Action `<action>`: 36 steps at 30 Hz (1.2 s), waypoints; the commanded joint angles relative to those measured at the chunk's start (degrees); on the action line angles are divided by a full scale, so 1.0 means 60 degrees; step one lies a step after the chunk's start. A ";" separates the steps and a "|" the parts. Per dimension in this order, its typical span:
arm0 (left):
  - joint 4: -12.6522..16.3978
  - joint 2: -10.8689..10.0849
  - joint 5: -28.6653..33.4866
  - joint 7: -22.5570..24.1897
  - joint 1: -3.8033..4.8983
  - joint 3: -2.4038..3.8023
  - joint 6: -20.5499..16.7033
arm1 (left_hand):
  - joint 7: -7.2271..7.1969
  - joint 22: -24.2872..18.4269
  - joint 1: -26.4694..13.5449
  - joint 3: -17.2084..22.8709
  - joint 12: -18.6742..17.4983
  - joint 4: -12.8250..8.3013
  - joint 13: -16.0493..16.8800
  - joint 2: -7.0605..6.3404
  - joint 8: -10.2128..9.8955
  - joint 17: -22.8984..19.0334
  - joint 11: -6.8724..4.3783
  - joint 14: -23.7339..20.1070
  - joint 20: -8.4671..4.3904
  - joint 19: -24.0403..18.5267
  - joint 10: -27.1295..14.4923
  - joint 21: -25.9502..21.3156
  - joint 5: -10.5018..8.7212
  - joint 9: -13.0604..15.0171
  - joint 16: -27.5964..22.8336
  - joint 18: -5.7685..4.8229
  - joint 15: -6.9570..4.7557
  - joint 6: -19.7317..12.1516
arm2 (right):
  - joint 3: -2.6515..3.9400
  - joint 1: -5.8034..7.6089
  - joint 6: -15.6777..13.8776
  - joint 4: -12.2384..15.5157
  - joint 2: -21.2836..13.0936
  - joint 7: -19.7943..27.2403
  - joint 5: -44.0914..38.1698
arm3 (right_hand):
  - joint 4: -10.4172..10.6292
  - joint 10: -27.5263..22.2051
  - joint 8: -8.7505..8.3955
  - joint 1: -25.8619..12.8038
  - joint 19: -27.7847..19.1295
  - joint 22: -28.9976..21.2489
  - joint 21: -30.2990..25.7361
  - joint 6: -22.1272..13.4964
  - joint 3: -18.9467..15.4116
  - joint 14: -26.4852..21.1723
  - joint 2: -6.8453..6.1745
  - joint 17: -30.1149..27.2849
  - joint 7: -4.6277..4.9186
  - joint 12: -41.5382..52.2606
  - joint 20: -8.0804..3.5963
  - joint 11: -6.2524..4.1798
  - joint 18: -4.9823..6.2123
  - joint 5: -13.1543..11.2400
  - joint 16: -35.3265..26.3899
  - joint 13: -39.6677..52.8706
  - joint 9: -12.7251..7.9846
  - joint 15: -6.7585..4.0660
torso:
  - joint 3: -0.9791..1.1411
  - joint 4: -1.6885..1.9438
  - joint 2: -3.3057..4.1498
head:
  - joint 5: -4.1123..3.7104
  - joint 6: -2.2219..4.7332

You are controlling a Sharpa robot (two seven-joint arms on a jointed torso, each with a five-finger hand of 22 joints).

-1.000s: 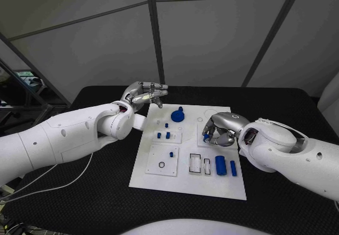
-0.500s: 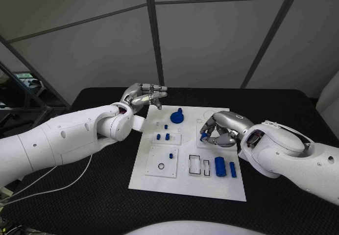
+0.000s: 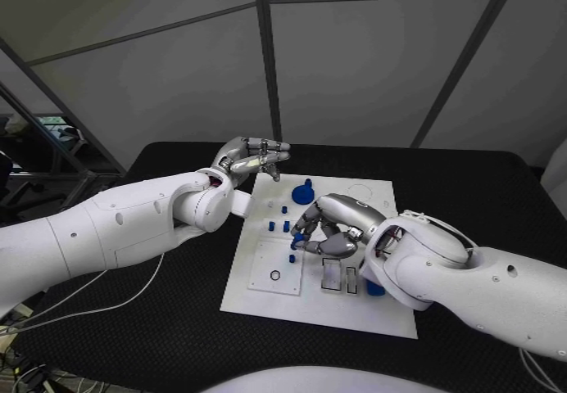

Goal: Assemble the parts on the task board

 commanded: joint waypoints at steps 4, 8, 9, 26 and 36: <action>-0.0012 0.0092 0.0017 0.0003 0.0020 0.0006 0.0139 | 0.0001 -0.0012 0.0013 -0.0060 0.0051 0.0015 -0.0016 0.0119 -0.0033 -0.0023 0.0015 -0.0099 -0.0020 -0.0066 -0.0080 -0.0061 0.0015 -0.0004 -0.0014 -0.0098 0.0005 -0.0028 | -0.0216 -0.0142 0.0011 -0.0200 0.0539 0.0714 0.0235 | 0.0006 -0.0006 0.0007 0.0061 0.0045 0.0010 0.0029 0.0096 0.0023 0.0119 0.0048 -0.0008 -0.0092 -0.0068 -0.0002 0.0043 -0.0127 0.0073 0.0068 0.0015 0.0231 -0.0018 | 0.0003 -0.0009 0.0005 | 0.0118 -0.0062; -0.0010 0.0099 0.0017 -0.0001 0.0020 0.0005 0.0139 | 0.0001 -0.0012 0.0013 -0.0060 0.0051 0.0015 -0.0016 0.0119 -0.0033 -0.0023 0.0015 -0.0099 -0.0020 -0.0066 -0.0080 -0.0061 0.0015 -0.0004 -0.0014 -0.0098 0.0005 -0.0028 | -0.0345 -0.0192 0.0070 -0.0377 0.0741 0.0808 0.0204 | -0.0004 -0.0013 0.0002 0.0074 0.0042 0.0008 0.0027 0.0088 0.0025 0.0118 0.0048 -0.0008 -0.0085 -0.0082 0.0000 0.0049 -0.0126 0.0086 0.0072 0.0015 0.0232 -0.0015 | 0.0007 -0.0034 0.0011 | 0.0181 -0.0099; -0.0010 0.0100 0.0017 -0.0002 0.0020 0.0004 0.0139 | 0.0001 -0.0012 0.0013 -0.0060 0.0051 0.0015 -0.0016 0.0119 -0.0033 -0.0023 0.0015 -0.0099 -0.0020 -0.0066 -0.0080 -0.0061 0.0015 -0.0004 -0.0014 -0.0098 0.0005 -0.0028 | -0.0369 -0.0206 0.0081 -0.0424 0.0785 0.0821 0.0188 | -0.0004 -0.0013 0.0002 0.0074 0.0042 0.0008 0.0027 0.0088 0.0025 0.0118 0.0048 -0.0008 -0.0085 -0.0082 0.0000 0.0049 -0.0126 0.0086 0.0072 0.0015 0.0232 -0.0015 | 0.0008 -0.0027 0.0009 | 0.0191 -0.0112; -0.0018 0.0154 0.0017 -0.0016 0.0021 0.0003 0.0157 | 0.0001 -0.0012 0.0013 -0.0060 0.0051 0.0015 -0.0016 0.0119 -0.0033 -0.0023 0.0015 -0.0099 -0.0020 -0.0066 -0.0080 -0.0061 0.0015 -0.0004 -0.0014 -0.0098 0.0005 -0.0028 | -0.0570 -0.0316 0.0628 -0.1043 0.1222 0.0678 -0.0464 | -0.0032 -0.0034 -0.0014 0.0100 0.0041 0.0013 0.0030 0.0066 0.0023 0.0117 0.0041 -0.0001 -0.0067 -0.0120 0.0006 0.0063 -0.0127 0.0124 0.0084 0.0016 0.0237 -0.0005 | 0.0006 -0.0022 0.0004 | 0.0322 -0.0246; -0.0019 0.0170 0.0017 -0.0023 0.0022 0.0003 0.0159 | 0.0001 -0.0012 0.0013 -0.0060 0.0051 0.0015 -0.0016 0.0119 -0.0033 -0.0023 0.0015 -0.0099 -0.0020 -0.0066 -0.0080 -0.0061 0.0015 -0.0004 -0.0014 -0.0098 0.0005 -0.0028 | -0.0664 -0.0322 0.0893 -0.1183 0.1297 0.0549 -0.0657 | -0.0037 -0.0032 -0.0015 0.0105 0.0044 0.0017 0.0033 0.0064 0.0023 0.0117 0.0042 0.0004 -0.0066 -0.0123 0.0007 0.0064 -0.0128 0.0135 0.0088 0.0018 0.0238 -0.0003 | 0.0008 -0.0029 0.0000 | 0.0366 -0.0309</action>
